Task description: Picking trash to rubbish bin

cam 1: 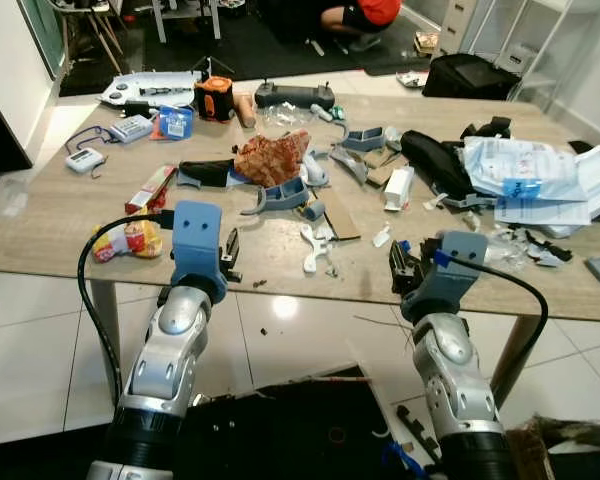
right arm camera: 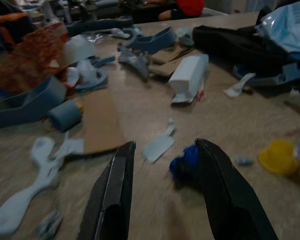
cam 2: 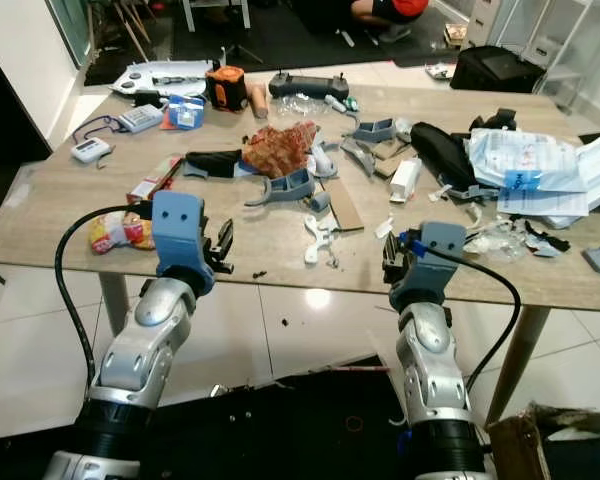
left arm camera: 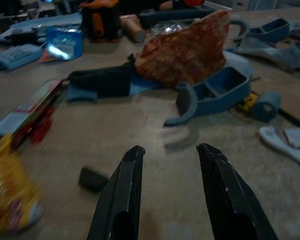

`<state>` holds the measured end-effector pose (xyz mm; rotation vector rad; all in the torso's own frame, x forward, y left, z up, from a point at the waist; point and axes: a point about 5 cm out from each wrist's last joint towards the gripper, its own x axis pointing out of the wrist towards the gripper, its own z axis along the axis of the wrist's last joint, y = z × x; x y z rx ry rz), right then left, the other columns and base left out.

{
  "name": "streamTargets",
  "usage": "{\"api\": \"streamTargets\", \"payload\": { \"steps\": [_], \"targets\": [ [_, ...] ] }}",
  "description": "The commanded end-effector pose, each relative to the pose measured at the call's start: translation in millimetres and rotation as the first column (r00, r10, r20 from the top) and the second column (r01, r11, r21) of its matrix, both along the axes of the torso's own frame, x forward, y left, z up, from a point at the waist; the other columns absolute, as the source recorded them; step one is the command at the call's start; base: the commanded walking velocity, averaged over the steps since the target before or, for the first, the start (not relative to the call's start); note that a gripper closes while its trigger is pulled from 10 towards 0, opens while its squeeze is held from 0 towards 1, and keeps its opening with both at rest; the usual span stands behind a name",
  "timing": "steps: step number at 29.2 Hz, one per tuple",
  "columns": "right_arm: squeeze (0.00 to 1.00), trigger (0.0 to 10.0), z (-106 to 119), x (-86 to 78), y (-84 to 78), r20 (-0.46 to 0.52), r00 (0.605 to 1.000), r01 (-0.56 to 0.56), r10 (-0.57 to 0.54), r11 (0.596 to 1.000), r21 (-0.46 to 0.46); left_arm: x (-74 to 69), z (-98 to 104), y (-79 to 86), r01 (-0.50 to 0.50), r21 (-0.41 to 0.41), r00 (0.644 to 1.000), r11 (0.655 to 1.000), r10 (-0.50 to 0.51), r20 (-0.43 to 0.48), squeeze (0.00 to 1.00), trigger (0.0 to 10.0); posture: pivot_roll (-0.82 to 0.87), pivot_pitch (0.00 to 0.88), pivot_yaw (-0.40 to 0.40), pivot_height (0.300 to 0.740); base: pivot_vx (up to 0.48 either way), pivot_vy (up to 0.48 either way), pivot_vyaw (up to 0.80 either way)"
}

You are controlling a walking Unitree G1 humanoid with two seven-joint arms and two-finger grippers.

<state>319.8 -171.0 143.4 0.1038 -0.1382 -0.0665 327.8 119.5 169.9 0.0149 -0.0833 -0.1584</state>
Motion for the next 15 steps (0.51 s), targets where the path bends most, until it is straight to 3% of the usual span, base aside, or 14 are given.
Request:
{"api": "streamTargets", "payload": {
  "steps": [1, 5, 15],
  "targets": [
    [0.0, 10.0, 1.1, 0.8, 3.7, -0.004, 1.0, -0.012, 0.012, 1.0, -0.01, -2.1, -4.1, 2.0, -0.004, -0.011, 1.0, 1.0, 0.004, -0.018, 0.0, 10.0, 0.02, 0.09, 0.012, 0.74, 0.337, 0.0, 0.0],
    [0.0, 10.0, 1.1, 1.1, 3.5, -0.005, 1.0, -0.012, 0.012, 1.0, -0.012, -1.9, -3.8, 1.5, 0.0, -0.01, 1.0, 1.0, 0.0, -0.016, 0.0, 10.0, 0.02, 0.09, 0.013, 0.74, 0.308, 0.0, 0.0],
    [0.0, 10.0, 0.4, -0.2, 3.5, -0.01, 1.0, -0.013, 0.013, 1.0, -0.017, -5.0, -4.6, 3.2, -0.003, -0.003, 1.0, 1.0, 0.003, -0.016, 0.0, 10.0, 0.02, 0.095, 0.01, 0.74, 0.0, 0.0, 0.0]
  ]
}}
